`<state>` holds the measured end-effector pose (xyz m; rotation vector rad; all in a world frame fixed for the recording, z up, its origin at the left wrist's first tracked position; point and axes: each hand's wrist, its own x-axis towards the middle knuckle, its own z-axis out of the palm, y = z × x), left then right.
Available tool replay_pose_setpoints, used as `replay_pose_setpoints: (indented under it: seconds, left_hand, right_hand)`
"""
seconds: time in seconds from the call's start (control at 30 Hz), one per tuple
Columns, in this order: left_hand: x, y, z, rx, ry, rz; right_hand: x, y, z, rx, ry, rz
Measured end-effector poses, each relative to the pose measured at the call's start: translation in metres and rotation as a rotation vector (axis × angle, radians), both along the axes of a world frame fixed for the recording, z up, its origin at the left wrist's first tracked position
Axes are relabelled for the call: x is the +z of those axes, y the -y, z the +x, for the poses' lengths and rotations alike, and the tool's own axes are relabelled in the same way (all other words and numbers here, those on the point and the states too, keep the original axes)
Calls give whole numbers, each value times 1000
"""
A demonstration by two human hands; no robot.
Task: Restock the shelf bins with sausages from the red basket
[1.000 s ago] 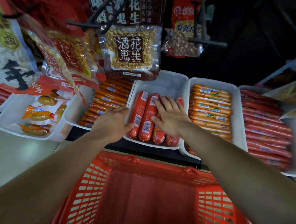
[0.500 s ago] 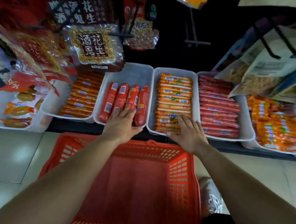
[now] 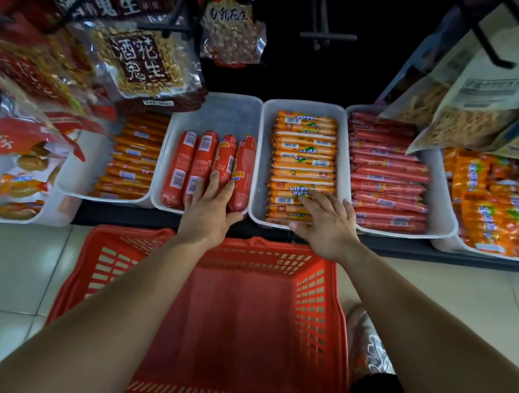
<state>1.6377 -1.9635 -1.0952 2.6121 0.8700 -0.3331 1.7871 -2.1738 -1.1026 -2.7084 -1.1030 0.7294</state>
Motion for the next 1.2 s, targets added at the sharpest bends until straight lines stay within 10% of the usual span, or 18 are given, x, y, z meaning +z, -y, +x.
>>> replay_pose_setpoints:
  seconds: [0.4,0.7,1.2]
  left_hand:
    - [43,56,57,-10,260,-264]
    - [-22,57,124,408,152,-533]
    - [34,62,90,123,206,-453]
  right_hand:
    - [16,-14,20,-32,11,100]
    - [-9,-41,34,-100,-49,-51]
    - [38,-22,25,-138,-137,28]
